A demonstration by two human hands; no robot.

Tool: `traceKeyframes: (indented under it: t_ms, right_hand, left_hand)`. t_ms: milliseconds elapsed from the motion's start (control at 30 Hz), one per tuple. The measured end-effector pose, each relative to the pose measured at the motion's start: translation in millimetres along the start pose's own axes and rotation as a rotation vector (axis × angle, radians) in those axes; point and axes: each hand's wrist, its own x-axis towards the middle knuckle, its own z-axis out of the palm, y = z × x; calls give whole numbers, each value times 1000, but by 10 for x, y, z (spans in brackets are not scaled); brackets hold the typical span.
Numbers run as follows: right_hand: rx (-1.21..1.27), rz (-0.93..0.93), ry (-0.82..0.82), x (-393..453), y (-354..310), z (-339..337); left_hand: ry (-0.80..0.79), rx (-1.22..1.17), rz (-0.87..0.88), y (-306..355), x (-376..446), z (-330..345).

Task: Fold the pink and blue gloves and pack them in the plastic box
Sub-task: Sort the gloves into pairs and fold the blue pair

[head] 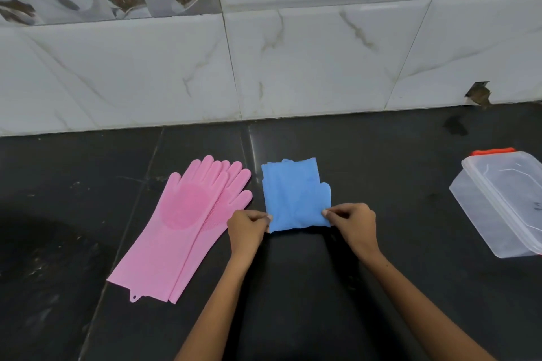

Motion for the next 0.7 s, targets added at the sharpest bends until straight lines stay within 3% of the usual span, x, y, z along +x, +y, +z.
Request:
traceKeyframes:
  t_ms: [400, 700]
  right_hand:
    - [-65, -87, 106, -383, 160, 73]
    - [-207, -122, 188, -439, 74, 139]
  left_hand:
    - [146, 99, 192, -173, -426, 154]
    - [205, 10, 281, -248, -547, 173]
